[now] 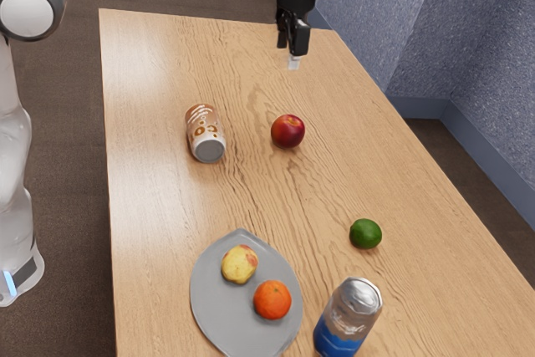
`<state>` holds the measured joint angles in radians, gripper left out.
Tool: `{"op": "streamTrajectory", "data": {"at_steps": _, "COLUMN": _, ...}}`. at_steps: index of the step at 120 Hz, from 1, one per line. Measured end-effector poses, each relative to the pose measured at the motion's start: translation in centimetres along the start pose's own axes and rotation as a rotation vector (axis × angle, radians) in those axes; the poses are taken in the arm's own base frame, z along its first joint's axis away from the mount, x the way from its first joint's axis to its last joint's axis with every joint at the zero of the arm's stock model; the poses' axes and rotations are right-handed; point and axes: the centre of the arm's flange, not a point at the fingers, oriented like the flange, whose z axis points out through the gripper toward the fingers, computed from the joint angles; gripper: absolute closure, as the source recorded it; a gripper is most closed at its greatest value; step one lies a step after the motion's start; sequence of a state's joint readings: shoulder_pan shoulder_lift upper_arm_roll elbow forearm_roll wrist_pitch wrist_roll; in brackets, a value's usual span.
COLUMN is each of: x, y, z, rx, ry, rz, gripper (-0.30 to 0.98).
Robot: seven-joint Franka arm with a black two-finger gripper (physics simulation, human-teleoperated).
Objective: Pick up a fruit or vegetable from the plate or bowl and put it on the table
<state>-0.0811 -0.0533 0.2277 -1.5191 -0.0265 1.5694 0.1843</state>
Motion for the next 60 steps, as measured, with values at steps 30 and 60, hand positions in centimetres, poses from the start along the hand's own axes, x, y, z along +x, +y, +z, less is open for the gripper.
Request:
{"op": "streamTrajectory", "data": {"at_steps": 30, "x": 0.6, "y": -1.2, "z": -1.1, "rx": 0.018, "ry": 0.045, "rz": 0.005, "gripper": 0.0}}
{"op": "streamTrajectory", "data": {"at_steps": 60, "x": 3.6, "y": 5.9, "z": -2.0, "rx": 0.016, "ry": 0.079, "rz": 0.151, "gripper": 0.0}}
